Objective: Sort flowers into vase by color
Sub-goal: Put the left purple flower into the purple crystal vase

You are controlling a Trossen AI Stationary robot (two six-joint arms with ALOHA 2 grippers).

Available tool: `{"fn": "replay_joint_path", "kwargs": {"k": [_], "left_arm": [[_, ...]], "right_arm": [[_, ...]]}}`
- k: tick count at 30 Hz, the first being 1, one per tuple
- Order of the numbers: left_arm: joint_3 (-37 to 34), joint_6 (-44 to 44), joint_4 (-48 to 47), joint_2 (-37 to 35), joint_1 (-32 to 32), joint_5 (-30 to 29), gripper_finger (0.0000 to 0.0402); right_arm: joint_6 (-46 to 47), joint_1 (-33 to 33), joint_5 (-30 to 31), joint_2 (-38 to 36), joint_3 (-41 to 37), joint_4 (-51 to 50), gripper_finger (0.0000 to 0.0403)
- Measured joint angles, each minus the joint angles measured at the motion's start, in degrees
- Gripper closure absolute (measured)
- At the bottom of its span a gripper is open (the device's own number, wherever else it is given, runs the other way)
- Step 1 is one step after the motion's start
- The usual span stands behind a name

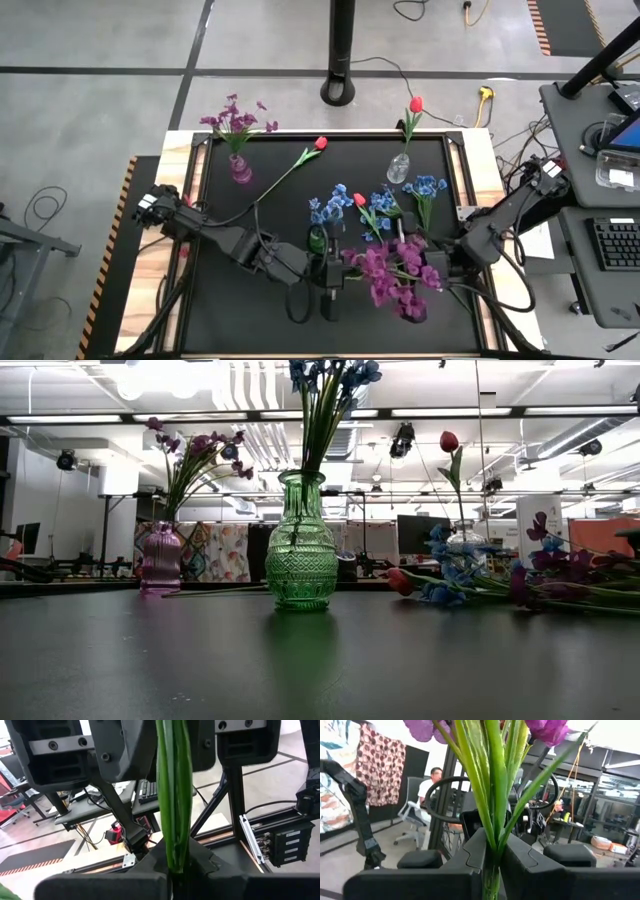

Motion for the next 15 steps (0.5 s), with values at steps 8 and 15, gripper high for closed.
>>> {"fn": "replay_joint_path", "kwargs": {"k": [8,15], "left_arm": [[0.04,0.04,-0.39,-0.52,-0.04,-0.42,0.04],[-0.13,-0.7,-6.57,-3.01,-0.01,-3.04,0.0401]], "right_arm": [[-0.04,0.0,2.57,0.0,-0.07,-2.13,0.0292],[2.57,0.0,5.52,-3.56,-0.07,-7.84,0.023]]}}
